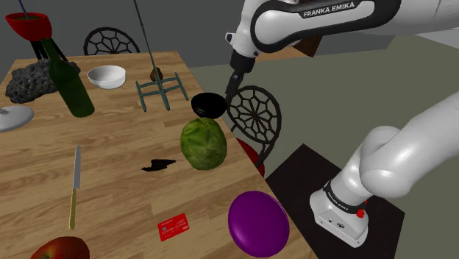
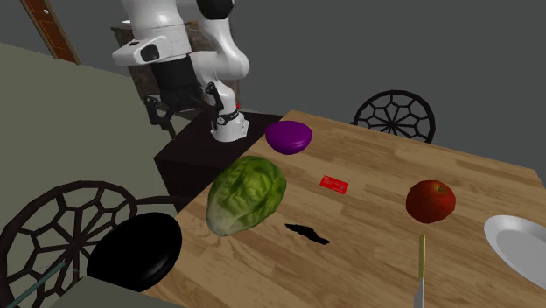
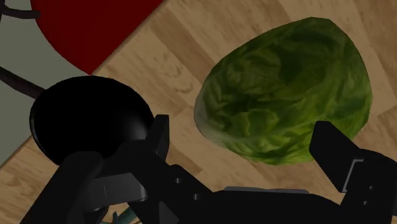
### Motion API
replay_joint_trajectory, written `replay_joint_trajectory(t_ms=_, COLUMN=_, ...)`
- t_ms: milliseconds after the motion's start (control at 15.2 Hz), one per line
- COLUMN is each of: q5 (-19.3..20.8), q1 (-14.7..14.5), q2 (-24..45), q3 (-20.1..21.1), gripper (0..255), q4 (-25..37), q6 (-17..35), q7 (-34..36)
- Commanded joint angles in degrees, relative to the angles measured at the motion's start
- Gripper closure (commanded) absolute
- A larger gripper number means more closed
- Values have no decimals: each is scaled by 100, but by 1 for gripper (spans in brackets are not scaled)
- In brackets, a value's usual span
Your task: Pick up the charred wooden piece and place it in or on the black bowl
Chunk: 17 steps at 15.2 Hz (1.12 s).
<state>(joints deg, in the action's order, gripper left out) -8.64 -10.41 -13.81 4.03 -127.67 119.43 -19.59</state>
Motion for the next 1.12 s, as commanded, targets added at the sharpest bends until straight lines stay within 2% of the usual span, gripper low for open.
replay_joint_trajectory(t_ms=0, q5=-26, q1=-106, q2=361, q3=79, gripper=0, q4=168, q6=166, q7=-174)
replay_joint_trajectory(t_ms=528, q5=9, q1=-462, q2=1811, q3=412, gripper=0, q4=994, q6=665, q7=-796)
replay_joint_trajectory(t_ms=1056, q5=272, q1=-838, q2=3209, q3=752, gripper=0, q4=1994, q6=923, q7=-1275)
